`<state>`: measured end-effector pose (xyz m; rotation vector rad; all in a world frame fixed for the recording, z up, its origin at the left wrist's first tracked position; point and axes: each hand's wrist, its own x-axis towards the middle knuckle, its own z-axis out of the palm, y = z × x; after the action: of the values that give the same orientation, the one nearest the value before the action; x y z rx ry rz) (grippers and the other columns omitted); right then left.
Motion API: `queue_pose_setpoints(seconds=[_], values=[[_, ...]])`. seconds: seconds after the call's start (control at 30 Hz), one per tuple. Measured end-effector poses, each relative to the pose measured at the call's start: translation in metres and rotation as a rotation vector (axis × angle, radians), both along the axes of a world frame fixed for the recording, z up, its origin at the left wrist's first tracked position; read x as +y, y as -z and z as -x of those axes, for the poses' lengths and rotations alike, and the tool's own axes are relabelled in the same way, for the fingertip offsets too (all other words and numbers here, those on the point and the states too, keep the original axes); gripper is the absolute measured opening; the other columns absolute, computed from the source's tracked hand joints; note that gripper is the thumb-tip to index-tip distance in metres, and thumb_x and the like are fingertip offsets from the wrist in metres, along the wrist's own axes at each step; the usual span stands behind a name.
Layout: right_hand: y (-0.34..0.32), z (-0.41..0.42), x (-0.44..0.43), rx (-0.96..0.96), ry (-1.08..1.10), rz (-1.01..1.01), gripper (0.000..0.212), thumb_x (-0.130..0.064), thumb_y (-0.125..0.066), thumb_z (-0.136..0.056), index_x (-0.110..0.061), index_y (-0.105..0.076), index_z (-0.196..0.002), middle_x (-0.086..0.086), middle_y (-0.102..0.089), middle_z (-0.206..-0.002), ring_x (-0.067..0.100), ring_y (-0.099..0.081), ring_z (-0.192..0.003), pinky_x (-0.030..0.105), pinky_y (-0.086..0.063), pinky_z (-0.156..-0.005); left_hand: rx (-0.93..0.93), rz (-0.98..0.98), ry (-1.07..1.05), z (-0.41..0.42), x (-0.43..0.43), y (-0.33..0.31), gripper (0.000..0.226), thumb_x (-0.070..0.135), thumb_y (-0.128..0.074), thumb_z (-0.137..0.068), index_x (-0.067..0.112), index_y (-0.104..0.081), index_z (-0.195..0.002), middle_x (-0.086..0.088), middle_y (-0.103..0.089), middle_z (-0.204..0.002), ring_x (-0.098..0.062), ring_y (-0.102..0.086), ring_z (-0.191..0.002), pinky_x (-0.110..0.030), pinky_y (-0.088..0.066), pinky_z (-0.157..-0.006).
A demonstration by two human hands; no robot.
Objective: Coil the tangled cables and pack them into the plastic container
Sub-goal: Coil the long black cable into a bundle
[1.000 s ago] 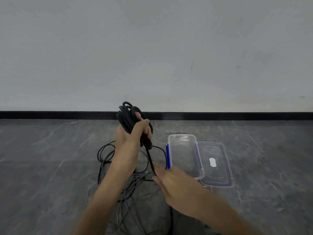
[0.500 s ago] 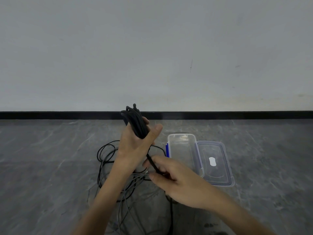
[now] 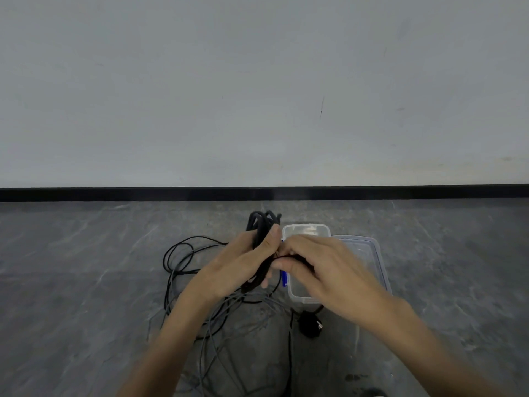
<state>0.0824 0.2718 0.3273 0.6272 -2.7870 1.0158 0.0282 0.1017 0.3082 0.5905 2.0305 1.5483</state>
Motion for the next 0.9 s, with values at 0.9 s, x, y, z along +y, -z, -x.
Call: queue_pose_setpoints(seconds=[0.9], values=[[0.004, 0.015, 0.030, 0.047, 0.075, -0.227, 0.015, -0.013, -0.055, -0.096, -0.009, -0.065, -0.106, 0.000, -0.067, -0.091, 0.016, -0.063, -0.078, 0.019, -0.042, -0.068, 0.059, 0.095, 0.088, 0.004, -0.004, 0.000, 0.080, 0.075, -0.039, -0.080, -0.003, -0.054, -0.072, 0.005, -0.051, -0.048, -0.009, -0.050, -0.046, -0.025, -0.047, -0.061]])
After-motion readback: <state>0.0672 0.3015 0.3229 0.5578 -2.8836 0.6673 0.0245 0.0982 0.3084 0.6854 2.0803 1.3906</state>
